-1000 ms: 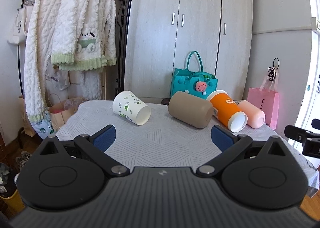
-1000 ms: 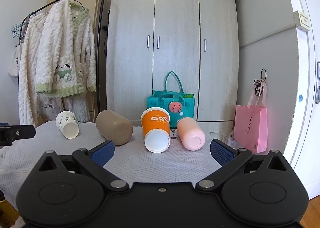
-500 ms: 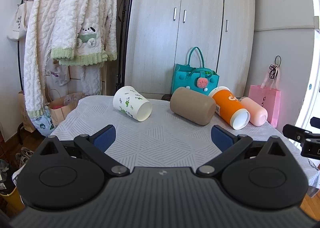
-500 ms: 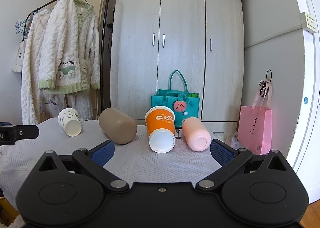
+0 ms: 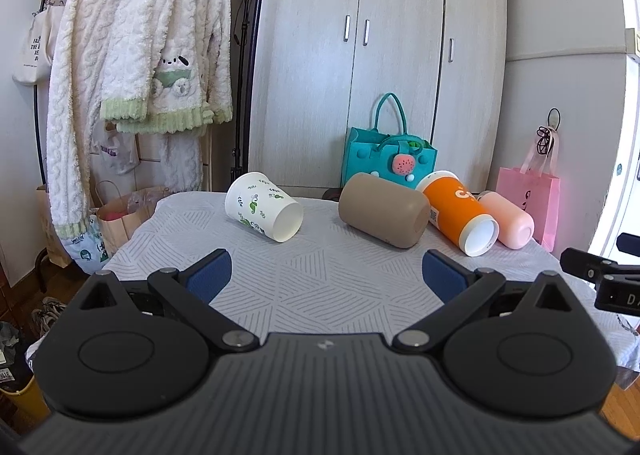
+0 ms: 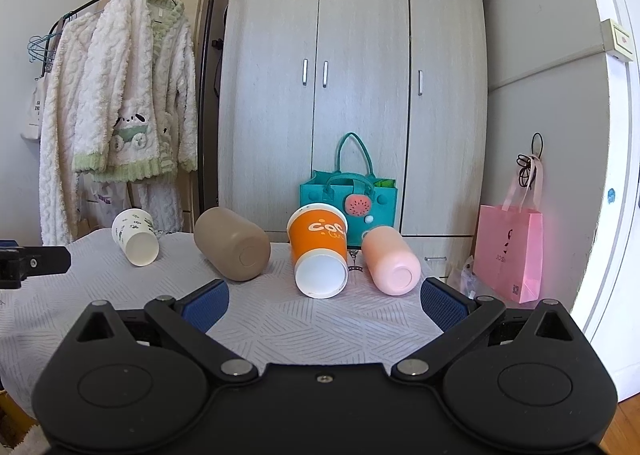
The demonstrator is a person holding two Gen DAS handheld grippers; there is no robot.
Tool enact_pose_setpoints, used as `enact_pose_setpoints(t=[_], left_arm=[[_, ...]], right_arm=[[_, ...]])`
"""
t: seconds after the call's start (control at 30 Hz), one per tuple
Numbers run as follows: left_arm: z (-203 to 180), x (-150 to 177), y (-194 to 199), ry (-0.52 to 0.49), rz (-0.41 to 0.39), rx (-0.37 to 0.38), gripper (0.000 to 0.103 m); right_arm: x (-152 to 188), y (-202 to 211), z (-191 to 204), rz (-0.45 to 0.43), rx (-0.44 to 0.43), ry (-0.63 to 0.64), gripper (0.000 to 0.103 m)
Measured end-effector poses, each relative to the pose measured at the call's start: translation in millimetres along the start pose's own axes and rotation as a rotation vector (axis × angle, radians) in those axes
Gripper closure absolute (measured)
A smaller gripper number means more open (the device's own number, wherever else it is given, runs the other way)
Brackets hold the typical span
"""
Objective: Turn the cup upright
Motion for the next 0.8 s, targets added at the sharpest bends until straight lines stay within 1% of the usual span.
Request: enact_pose_setpoints(t=[0.5,0.8], left_arm=[[2.1,1.1,1.2,0.011,0.007,-0.001,0.000],[2.4,-0.1,2.2,0.026,0.040,0.013,0.000]], right_arm=[[2.3,-1.0,3.4,0.009,-0.007,0.008,0.000],[2.2,-0.3,3.4,0.019,-0.005,0.023,0.000]])
Point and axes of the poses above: each gripper's, at about its wrist camera, not at the fingertips, and y roughly against the way its jaws point, z to its left, x to its underside, the point moved 8 cm from there along -y, roughly the way its jaws point, and after that the axes turned 2 degrees about x, right-handed, at the moved point
